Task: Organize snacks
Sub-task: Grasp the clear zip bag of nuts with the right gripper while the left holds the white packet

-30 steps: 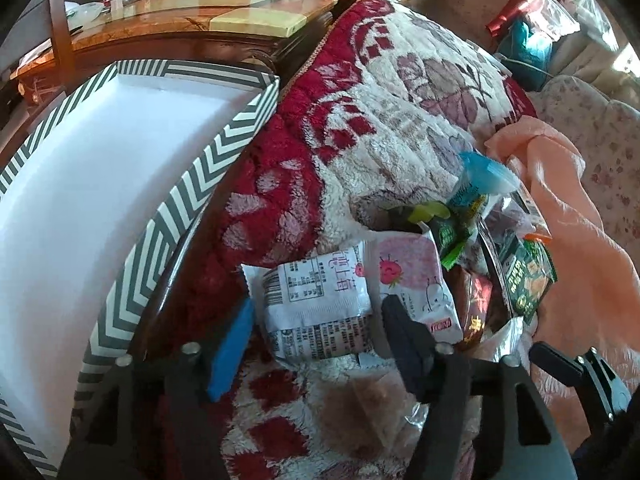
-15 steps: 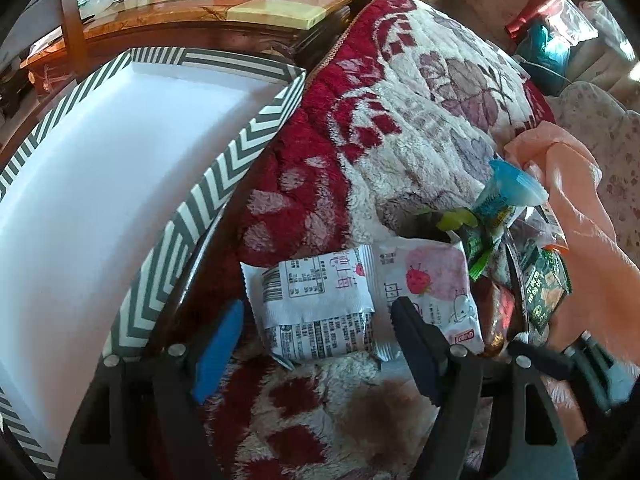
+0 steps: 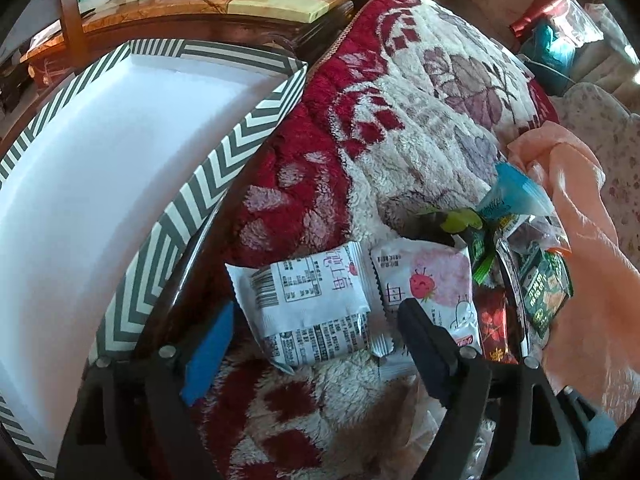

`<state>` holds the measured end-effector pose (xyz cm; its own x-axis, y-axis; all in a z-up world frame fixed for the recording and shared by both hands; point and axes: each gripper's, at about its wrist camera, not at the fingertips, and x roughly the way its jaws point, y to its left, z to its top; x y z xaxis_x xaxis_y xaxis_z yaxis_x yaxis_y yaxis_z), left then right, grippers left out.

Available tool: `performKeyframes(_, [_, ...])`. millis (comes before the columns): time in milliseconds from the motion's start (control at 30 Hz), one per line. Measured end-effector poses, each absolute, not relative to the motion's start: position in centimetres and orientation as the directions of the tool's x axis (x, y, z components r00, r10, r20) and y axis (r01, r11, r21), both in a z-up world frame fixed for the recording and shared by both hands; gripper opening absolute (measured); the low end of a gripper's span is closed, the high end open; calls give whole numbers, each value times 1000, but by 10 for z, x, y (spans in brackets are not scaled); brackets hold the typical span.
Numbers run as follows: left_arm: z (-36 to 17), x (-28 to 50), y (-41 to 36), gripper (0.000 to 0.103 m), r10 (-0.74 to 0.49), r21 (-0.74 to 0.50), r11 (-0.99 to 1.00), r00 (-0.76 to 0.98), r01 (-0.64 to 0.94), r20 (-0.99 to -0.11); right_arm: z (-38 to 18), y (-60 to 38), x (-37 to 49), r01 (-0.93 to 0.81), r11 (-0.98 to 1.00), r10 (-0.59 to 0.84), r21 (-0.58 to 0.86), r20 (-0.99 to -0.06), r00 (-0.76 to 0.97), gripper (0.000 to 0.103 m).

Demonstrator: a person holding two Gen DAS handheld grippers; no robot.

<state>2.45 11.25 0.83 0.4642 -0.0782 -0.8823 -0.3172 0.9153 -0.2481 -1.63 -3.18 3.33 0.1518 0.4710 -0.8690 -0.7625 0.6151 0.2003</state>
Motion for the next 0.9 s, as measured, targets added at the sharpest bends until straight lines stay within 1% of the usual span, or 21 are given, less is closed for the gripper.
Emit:
performKeyframes(67, [7,26,114,84,-86,-256,912,461,-320,-883,25,-17,-23,-786,602,426,138,-889,170,82])
performKeyframes(100, [7,27,114,83,-92,-263,910,463,-319,-882,19,-15,-25,-787,605,405,117,-897,178,80])
performKeyframes(133, [7,27,114,74,-110,-280,909,469,-310,-876,14,-16,-25,-781,615,390,114,-904,175,68])
performKeyframes(167, [7,26,114,65,-123,-291,908,472,-301,-873,12,-20,-25,-769,631,388,105,-901,196,59])
performKeyframes(200, [8,25,114,61,-118,-282,912,470,-297,-875,12,-26,-24,-762,637,406,118,-891,202,56])
performKeyframes(233, [8,24,113,57,-108,-268,919,468,-289,-877,13,-31,-22,-750,647,416,140,-888,194,50])
performKeyframes(267, [8,21,112,56,-114,-269,923,469,-277,-876,14,-39,-19,-736,658,422,162,-889,181,48])
performKeyframes(333, [9,15,111,54,-129,-277,923,464,-267,-876,17,-46,-18,-728,667,416,161,-890,184,47])
performKeyframes(367, [11,12,110,49,-127,-273,926,467,-260,-875,19,-51,-17,-724,672,412,155,-891,191,47])
performKeyframes(433, [16,5,109,46,-120,-263,933,475,-247,-872,21,-57,-16,-715,679,420,167,-887,192,47])
performKeyframes(600, [28,-9,110,46,-106,-239,946,488,-219,-866,34,-67,-22,-707,681,452,190,-868,203,46])
performKeyframes(767, [27,-11,107,46,-97,-229,950,494,-213,-864,36,-71,-22,-691,695,456,199,-865,210,46])
performKeyframes(900, [38,-15,104,46,-123,-253,949,518,-188,-846,41,-72,-24,-693,694,460,194,-861,219,46])
